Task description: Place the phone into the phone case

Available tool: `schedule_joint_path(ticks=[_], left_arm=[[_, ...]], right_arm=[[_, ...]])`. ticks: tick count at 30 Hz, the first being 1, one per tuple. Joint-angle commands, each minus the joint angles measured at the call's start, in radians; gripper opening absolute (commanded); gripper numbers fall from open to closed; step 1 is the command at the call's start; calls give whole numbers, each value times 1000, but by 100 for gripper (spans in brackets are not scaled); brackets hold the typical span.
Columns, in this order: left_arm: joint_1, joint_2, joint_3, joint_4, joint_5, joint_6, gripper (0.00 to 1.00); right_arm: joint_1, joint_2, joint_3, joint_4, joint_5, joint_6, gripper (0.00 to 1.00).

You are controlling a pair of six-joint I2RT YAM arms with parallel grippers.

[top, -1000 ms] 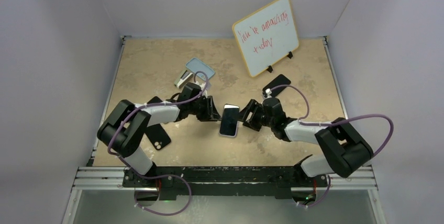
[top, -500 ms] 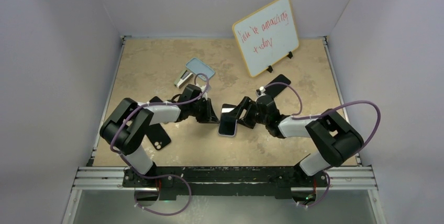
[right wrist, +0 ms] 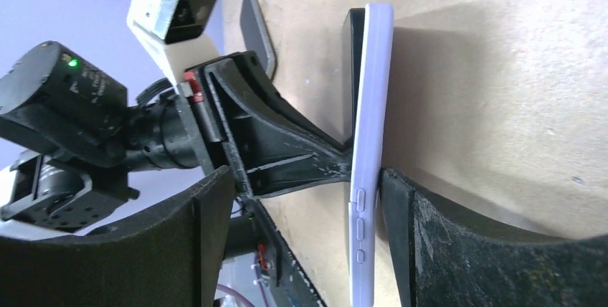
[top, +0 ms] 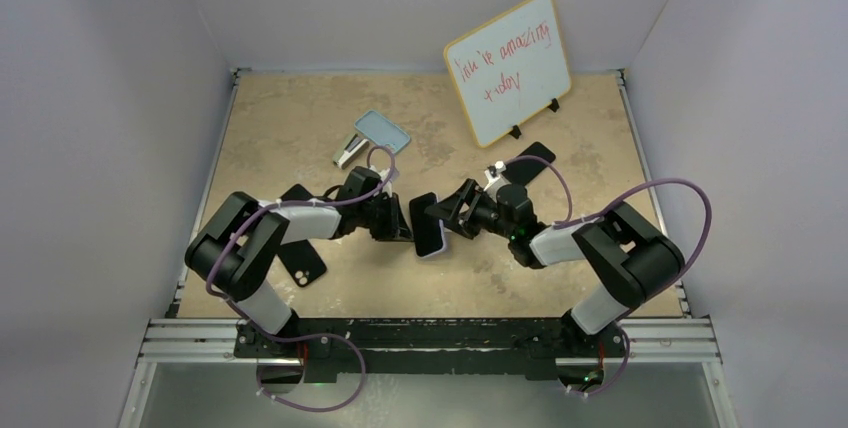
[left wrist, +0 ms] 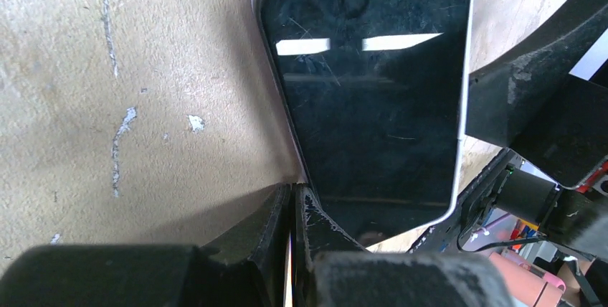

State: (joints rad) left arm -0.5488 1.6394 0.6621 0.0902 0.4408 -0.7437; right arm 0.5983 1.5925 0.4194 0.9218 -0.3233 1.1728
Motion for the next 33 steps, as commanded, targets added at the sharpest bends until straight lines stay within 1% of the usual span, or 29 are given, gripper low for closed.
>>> schedule_joint_path(ticks=[1,6,12,18,19,22,25,27,31,33], left_arm=[[0,-24,-16,3,-17,7,7],[0,-25,-10,1,-12,10,7],[0,-31,-6,1,-11,6,8],[0,-28,-7,19,2,-10,9],[0,-31,-10,34,18,-17,9],[16,-65,-31,108,99,-53,13],[46,-157,-20,66,113,-33,21],[78,-232,-3,6,117,-5,28],[164,-382,-5,-20,192,3,55],[193,-449,2,-27,232,17,67]], right_arm=[[11,10,-11,183,-75,55,74],[12,35,-4,116,-78,31,71],[12,83,60,-25,-87,-31,59],[13,114,56,-21,-68,-61,37],[12,126,57,-27,-80,-69,32],[-1,134,35,42,-99,-66,15],[-10,95,26,73,-124,-66,1],[-14,57,36,67,-159,-73,0],[-26,-58,35,42,-201,-74,0],[-32,-126,32,19,-214,-72,0]])
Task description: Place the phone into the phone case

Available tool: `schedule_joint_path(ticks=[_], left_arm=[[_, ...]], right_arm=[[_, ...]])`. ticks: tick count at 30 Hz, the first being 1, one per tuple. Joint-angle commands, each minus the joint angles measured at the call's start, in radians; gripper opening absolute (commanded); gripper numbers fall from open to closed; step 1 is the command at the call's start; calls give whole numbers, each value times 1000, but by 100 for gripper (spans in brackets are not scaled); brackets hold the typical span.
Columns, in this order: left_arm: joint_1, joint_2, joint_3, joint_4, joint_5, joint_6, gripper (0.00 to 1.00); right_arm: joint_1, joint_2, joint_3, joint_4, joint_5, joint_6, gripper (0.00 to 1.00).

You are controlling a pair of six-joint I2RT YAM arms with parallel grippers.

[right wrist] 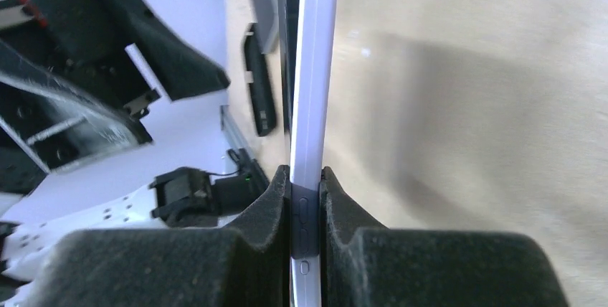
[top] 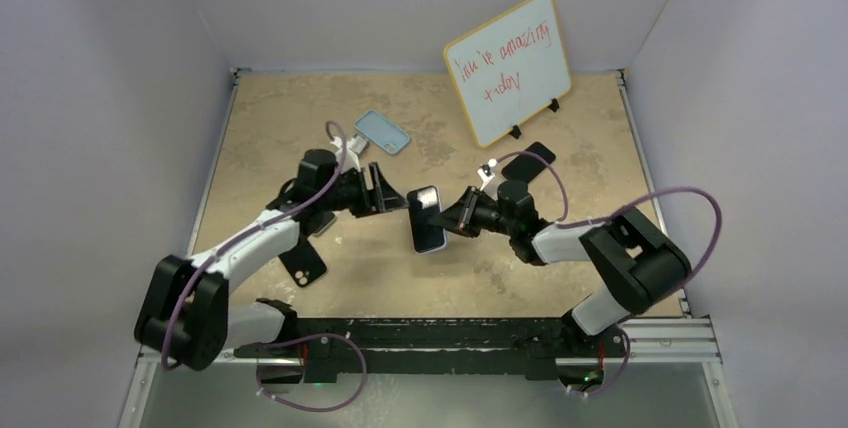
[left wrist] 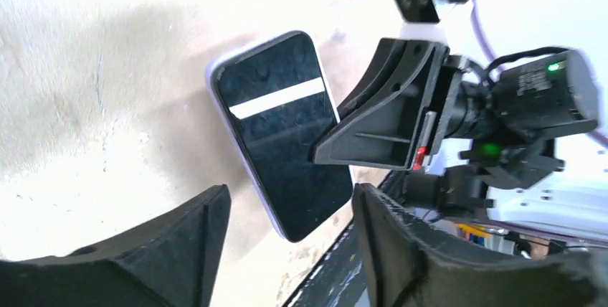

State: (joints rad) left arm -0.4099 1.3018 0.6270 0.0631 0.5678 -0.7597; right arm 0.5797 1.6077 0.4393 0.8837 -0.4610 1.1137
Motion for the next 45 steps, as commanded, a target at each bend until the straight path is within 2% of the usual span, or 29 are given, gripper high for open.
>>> schedule_joint_path(ticks=[1,3,5,8,14,21,26,31,40,45], left_arm=[[61,-142,44,-11,118,41,72],[67,-187,60,-19,145,49,79],[69,-222,69,0,179,38,82],[71,-277,55,107,244,-30,84],[71,-351,-8,353,289,-179,85],[71,-304,-106,809,340,-431,85],[70,-238,-132,1022,337,-552,81],[69,-167,-155,1185,327,-644,71],[52,-92,-129,1239,312,-669,55],[36,-86,-113,1146,311,-627,18]], right_arm=[[-15,-178,13,51,-81,-12,0],[-15,-246,17,53,-102,-2,0],[-15,-294,23,63,-141,10,0],[-15,-353,19,127,-185,55,0],[-14,-467,3,255,-214,129,0],[-14,-527,24,284,-244,170,0],[-14,-521,19,340,-264,212,0],[-12,-503,8,360,-268,226,0],[-8,-463,7,375,-280,223,0],[-7,-446,-2,387,-280,225,0]])
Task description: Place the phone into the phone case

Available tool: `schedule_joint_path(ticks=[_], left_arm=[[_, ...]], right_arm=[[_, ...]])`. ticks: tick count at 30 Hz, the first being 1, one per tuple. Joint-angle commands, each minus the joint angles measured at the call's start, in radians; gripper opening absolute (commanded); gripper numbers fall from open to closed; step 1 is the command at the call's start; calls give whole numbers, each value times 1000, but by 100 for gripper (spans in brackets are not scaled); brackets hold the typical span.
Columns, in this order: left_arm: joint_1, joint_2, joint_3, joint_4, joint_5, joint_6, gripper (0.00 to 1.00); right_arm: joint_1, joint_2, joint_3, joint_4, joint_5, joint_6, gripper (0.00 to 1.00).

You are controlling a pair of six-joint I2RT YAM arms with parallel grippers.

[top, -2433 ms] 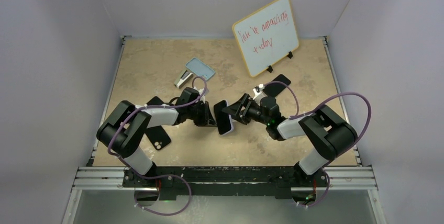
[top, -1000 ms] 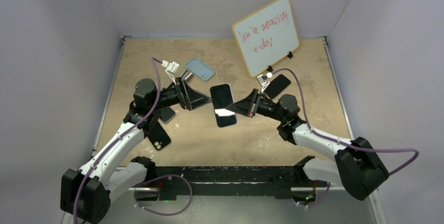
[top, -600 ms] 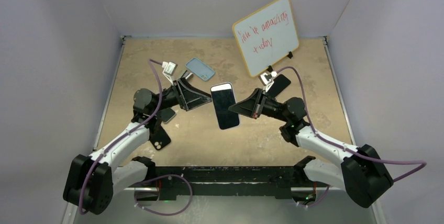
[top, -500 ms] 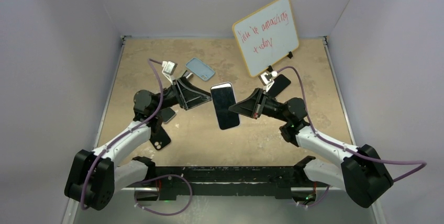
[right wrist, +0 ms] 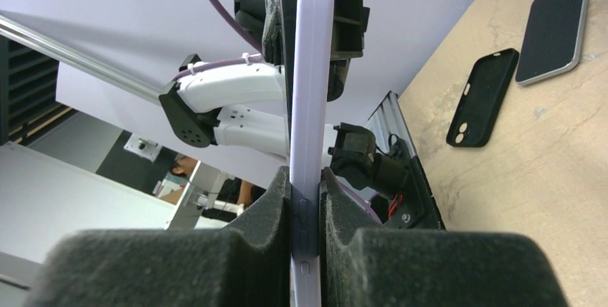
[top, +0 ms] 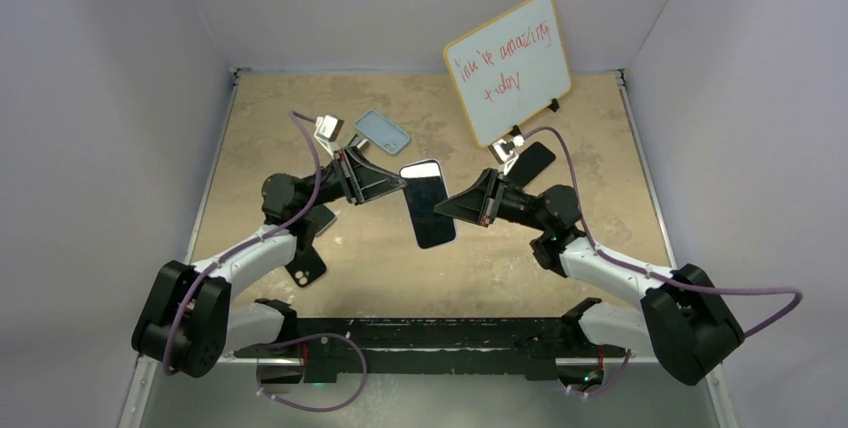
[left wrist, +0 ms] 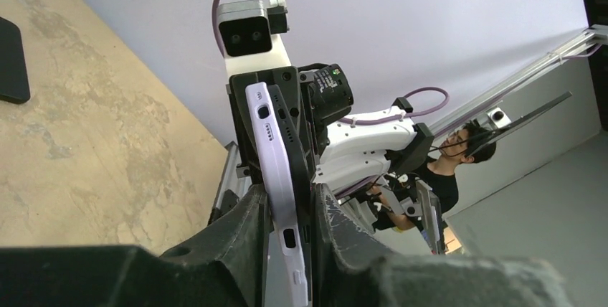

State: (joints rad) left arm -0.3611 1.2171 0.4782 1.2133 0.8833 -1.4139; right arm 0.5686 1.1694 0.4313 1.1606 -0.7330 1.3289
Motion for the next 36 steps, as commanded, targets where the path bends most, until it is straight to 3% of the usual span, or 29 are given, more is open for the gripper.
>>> schedule_joint_path(ticks=[1,3,7,9,11,14,17,22,24,26,29,32,34,36], left_arm=[[-13,-6,39,-42,-4,51,11],[-13,-24,54,-163,-10,113,0],[-17,-77,118,-486,-37,289,0],[-22,-90,147,-580,-39,338,0],[-22,-94,162,-629,-40,353,0],[-25,-86,183,-670,-32,358,0],[-25,-85,172,-584,-3,306,1],[-24,-93,134,-421,17,214,56],[-24,-100,127,-405,1,213,66],[-24,-97,122,-374,-8,196,69],[-24,-78,131,-321,-10,159,67],[-25,-53,146,-291,-10,133,57],[-28,-39,150,-307,-14,150,41],[-35,-25,157,-362,-18,192,16]], right_arm=[[4,-6,6,103,-8,1,0],[4,-6,7,68,-5,-25,4],[4,-5,12,54,6,-33,19],[4,-1,16,67,11,-23,28],[4,3,28,63,11,-26,31],[4,20,45,60,10,-30,28],[4,33,40,109,13,-10,2],[4,32,22,278,18,75,0],[4,28,24,291,8,87,0],[4,29,24,293,-2,90,0],[4,33,26,287,-20,92,0],[4,33,23,249,-31,76,0],[4,23,16,192,-32,51,0],[4,3,15,122,-33,12,3]])
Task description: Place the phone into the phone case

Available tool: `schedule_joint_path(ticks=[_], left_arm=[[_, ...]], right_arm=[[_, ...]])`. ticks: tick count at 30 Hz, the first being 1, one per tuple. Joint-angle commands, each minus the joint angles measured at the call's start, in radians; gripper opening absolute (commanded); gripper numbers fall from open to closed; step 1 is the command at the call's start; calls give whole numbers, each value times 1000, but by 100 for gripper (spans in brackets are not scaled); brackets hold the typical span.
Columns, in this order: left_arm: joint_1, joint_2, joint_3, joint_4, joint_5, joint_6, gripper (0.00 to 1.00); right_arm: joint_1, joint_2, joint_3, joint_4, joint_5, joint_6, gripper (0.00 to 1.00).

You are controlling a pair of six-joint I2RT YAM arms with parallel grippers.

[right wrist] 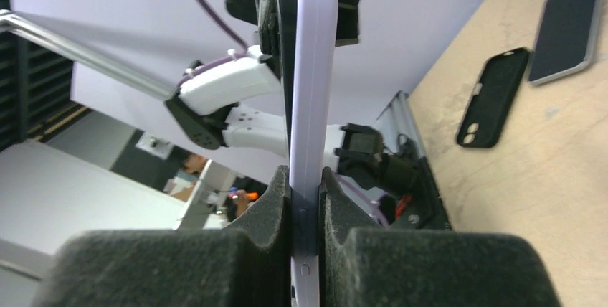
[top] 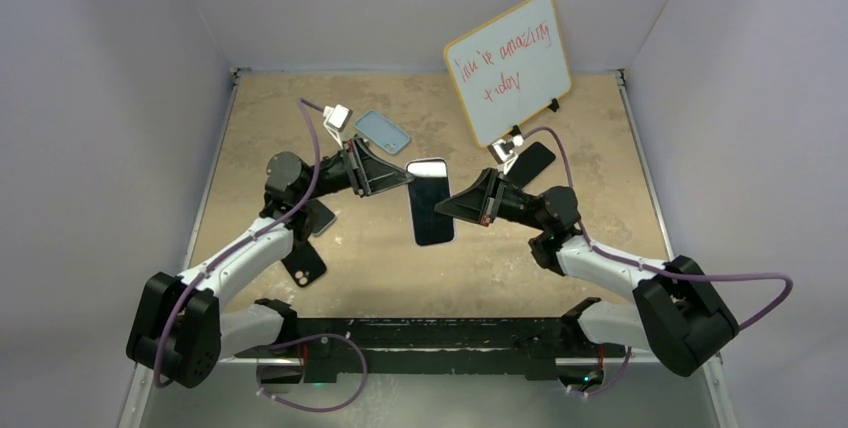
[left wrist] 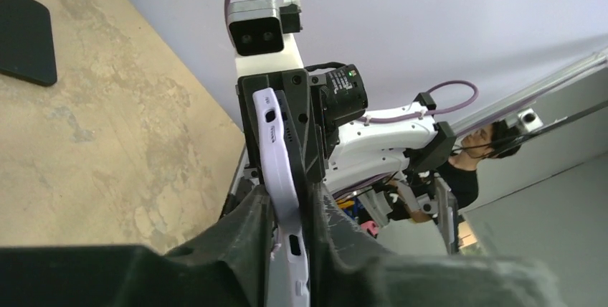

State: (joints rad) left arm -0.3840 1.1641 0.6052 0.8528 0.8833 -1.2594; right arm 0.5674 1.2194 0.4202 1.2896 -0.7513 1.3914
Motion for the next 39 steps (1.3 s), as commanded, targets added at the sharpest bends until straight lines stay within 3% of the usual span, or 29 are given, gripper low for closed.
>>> schedule_joint_path(ticks=[1,2,5,9,11,13,14,17,20,23,28,31,37,38,39], left_arm=[[-18,34,48,-77,-13,84,7],[-26,35,73,-183,-6,154,0],[-53,1,112,-391,-42,308,0],[-59,20,139,-451,-6,331,0],[-59,35,159,-479,32,331,0],[-59,27,165,-497,49,319,0],[-59,20,169,-507,46,314,5],[-56,-15,184,-570,34,325,41],[-56,-59,157,-599,22,332,57],[-58,-97,83,-529,33,279,63],[-75,-108,-30,-297,76,122,63],[-90,-103,-39,-292,68,115,59],[-97,-85,-7,-470,34,232,32],[-98,-83,-4,-484,34,246,26],[-100,-83,-3,-493,32,254,14]], right_arm=[[5,-59,25,-35,-7,-70,6],[5,-68,27,-59,1,-84,8],[5,-78,53,-116,2,-122,23],[5,-74,69,-111,15,-122,37],[5,-71,78,-105,30,-116,29],[5,-75,79,-95,53,-112,10],[5,-82,76,-85,70,-108,4],[5,-111,75,-92,106,-110,0],[5,-134,86,-128,148,-109,0],[4,-142,113,-156,193,-126,0],[5,-118,140,-153,231,-140,0],[5,-98,139,-139,228,-143,0],[3,-93,100,-160,262,-181,0],[4,-93,96,-168,269,-190,0],[3,-92,95,-174,273,-199,0]])
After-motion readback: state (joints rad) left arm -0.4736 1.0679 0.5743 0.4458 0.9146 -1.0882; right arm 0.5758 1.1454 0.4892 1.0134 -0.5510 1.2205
